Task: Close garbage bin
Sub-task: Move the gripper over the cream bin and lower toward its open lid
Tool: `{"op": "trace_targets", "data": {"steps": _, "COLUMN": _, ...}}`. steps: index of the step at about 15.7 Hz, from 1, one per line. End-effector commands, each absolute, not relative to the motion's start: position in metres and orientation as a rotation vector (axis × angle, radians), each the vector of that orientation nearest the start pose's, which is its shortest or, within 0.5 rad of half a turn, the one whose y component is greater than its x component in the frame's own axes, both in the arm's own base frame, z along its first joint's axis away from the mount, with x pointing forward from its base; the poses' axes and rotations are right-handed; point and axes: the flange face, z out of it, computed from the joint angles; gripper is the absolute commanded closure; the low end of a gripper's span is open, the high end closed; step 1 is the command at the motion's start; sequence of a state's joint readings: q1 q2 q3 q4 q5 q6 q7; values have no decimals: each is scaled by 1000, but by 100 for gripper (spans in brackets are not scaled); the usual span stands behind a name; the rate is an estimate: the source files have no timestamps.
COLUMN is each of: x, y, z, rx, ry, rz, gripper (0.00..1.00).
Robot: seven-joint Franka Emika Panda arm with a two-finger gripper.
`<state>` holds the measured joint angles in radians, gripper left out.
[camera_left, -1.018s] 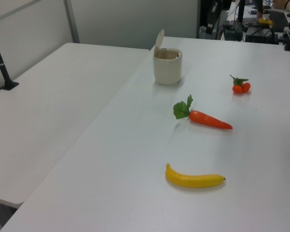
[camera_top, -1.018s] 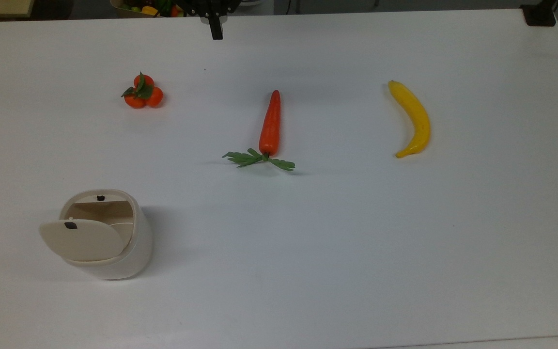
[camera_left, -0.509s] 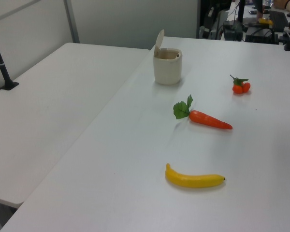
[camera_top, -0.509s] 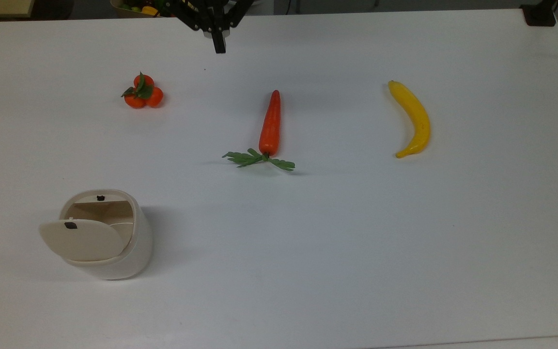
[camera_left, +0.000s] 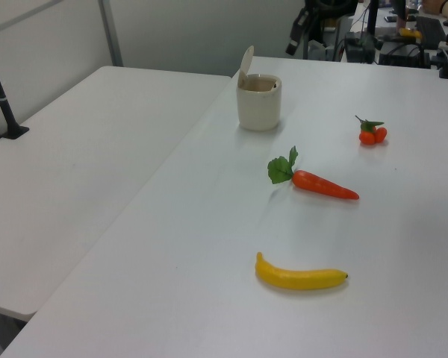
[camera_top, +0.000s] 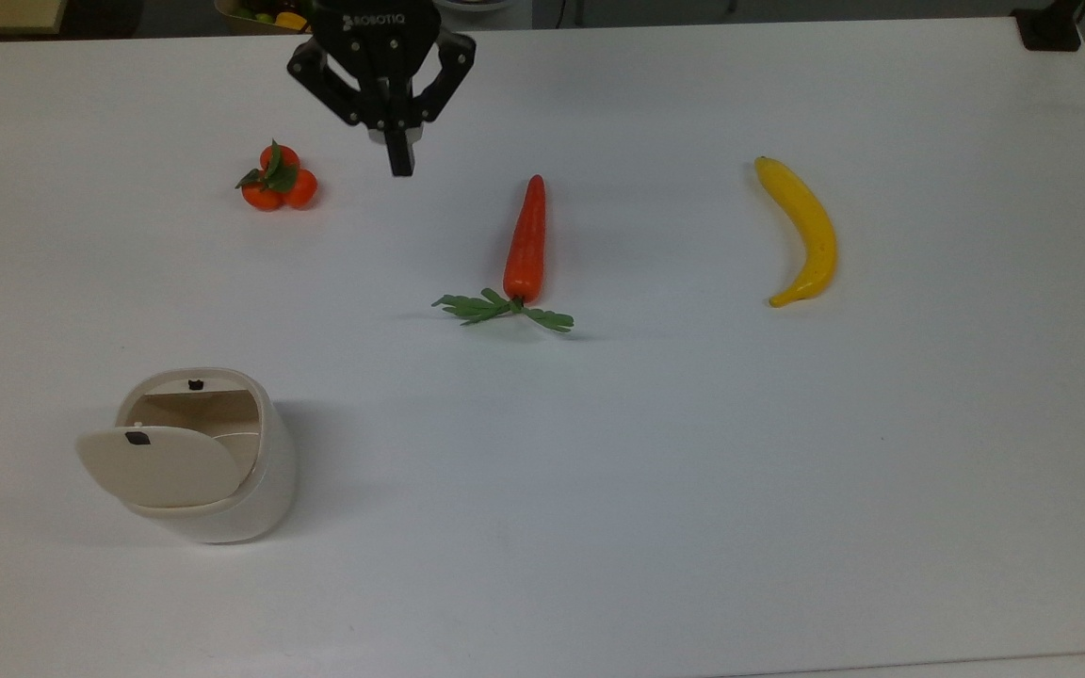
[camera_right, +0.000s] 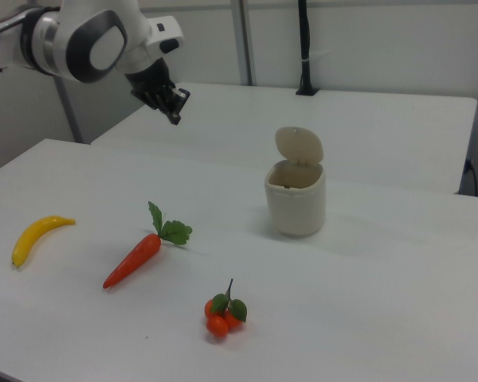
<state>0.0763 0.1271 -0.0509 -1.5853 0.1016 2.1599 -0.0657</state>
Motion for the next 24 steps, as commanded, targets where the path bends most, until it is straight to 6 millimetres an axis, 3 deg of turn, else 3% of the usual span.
{"op": "trace_targets", "data": {"steps": 1, "x": 659, "y": 12, "z": 606, "rx": -2922, "ry": 46, "rz": -876, "gripper": 100}}
{"op": "trace_targets", "data": {"steps": 11, "x": 728, "y": -52, "z": 594, "rx": -2814, "ry": 255, "rz": -1271, "gripper": 100}}
{"op": "trace_targets", "data": {"steps": 20, "x": 773, "y": -94, "z": 522, "rx": -2712, "ry": 311, "rz": -1587, "gripper": 100}}
{"op": "trace_targets", "data": {"steps": 24, "x": 779, "y": -110, "z": 493, "rx": -2711, "ry": 331, "rz": -1624, "gripper": 100}}
